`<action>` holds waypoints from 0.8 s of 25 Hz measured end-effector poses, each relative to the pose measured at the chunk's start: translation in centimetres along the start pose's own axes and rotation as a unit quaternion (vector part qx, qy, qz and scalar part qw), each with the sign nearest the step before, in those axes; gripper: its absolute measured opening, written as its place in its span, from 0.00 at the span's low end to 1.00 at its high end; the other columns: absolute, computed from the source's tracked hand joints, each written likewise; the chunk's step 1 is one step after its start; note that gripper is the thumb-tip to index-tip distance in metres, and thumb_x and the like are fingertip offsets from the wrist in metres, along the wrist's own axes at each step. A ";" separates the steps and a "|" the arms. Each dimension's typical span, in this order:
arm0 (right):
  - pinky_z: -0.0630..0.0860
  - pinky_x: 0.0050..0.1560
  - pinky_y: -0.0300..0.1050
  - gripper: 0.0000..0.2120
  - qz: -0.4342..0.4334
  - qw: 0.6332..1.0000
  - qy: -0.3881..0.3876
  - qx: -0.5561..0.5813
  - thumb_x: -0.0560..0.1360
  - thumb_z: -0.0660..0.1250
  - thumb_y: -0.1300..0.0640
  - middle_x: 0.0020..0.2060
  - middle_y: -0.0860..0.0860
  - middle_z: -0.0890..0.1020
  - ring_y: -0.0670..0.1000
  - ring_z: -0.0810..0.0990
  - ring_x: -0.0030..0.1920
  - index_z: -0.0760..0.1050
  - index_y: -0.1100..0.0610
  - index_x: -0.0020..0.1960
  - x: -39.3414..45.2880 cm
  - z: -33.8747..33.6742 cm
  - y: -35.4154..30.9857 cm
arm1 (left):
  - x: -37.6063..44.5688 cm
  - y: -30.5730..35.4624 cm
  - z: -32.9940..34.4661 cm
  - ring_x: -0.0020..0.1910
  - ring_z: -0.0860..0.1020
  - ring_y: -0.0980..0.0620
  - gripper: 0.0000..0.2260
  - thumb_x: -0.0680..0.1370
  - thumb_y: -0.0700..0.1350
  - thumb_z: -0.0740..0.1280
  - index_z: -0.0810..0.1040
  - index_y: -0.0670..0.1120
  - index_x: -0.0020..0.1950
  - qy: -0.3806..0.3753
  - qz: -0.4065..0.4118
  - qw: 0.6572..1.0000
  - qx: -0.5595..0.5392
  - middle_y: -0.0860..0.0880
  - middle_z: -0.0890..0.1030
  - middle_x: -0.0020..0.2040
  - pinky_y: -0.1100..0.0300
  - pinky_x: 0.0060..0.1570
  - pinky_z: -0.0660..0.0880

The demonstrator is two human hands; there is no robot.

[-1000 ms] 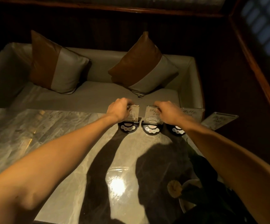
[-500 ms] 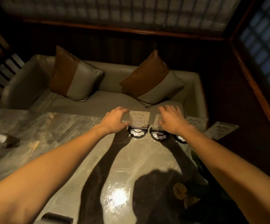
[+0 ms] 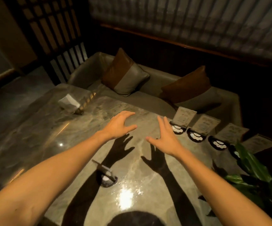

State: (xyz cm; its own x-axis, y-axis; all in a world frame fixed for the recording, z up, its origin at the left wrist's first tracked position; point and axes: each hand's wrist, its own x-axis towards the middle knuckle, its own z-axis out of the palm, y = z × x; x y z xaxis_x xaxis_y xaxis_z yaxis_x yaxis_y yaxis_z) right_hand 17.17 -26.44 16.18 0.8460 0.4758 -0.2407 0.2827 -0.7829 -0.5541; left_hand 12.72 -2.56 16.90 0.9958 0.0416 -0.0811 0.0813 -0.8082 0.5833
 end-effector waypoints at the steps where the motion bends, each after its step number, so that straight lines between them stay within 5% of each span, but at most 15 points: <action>1: 0.50 0.78 0.58 0.52 -0.011 1.000 -0.023 0.012 0.71 0.68 0.31 0.81 0.51 0.38 0.55 0.40 0.81 0.38 0.43 0.81 -1.1 2.4 -1.4 | -1.8 -1.5 -0.4 0.74 0.68 0.50 0.29 0.78 0.59 0.69 0.68 0.51 0.76 0.006 -0.012 1.000 -0.007 0.49 0.71 0.75 0.52 0.73 0.65; 6: 0.52 0.78 0.57 0.53 -0.047 0.995 -0.070 0.055 0.71 0.68 0.32 0.81 0.49 0.37 0.51 0.40 0.80 0.37 0.43 0.81 -4.3 10.2 -5.0 | -8.5 -6.4 -0.2 0.72 0.72 0.51 0.27 0.78 0.57 0.70 0.72 0.50 0.74 0.028 -0.040 0.997 -0.054 0.49 0.74 0.73 0.54 0.71 0.67; 10: 0.62 0.74 0.52 0.46 -0.061 0.990 -0.101 0.082 0.72 0.69 0.35 0.80 0.47 0.57 0.50 0.59 0.78 0.50 0.47 0.81 -5.7 14.0 -7.1 | -12.5 -10.2 0.8 0.62 0.78 0.55 0.24 0.76 0.58 0.72 0.76 0.52 0.71 -0.017 -0.084 0.990 -0.112 0.53 0.79 0.67 0.54 0.65 0.75; 15: 0.78 0.60 0.52 0.20 -0.071 0.983 -0.133 0.109 0.77 0.69 0.54 0.58 0.44 0.82 0.44 0.80 0.55 0.74 0.46 0.68 -5.9 16.9 -7.4 | -15.2 -13.3 1.8 0.52 0.81 0.61 0.17 0.73 0.52 0.77 0.83 0.53 0.61 -0.094 -0.080 0.980 -0.154 0.58 0.84 0.54 0.59 0.58 0.78; 20: 0.79 0.54 0.53 0.10 -0.038 0.983 -0.103 0.144 0.79 0.66 0.61 0.44 0.43 0.84 0.44 0.82 0.47 0.80 0.47 0.53 -4.0 16.8 -6.7 | -13.8 -13.7 3.0 0.36 0.81 0.64 0.04 0.77 0.46 0.74 0.85 0.56 0.48 -0.070 -0.076 0.978 -0.184 0.60 0.84 0.39 0.59 0.43 0.77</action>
State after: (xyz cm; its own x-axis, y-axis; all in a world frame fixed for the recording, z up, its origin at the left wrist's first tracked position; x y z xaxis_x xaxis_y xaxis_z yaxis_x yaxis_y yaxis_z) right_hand 4.29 -16.38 7.42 0.7090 0.6230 -0.3305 0.1763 -0.6103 -0.7723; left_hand -2.30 6.22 7.60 0.9580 0.0425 -0.2838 0.2620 -0.5325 0.8048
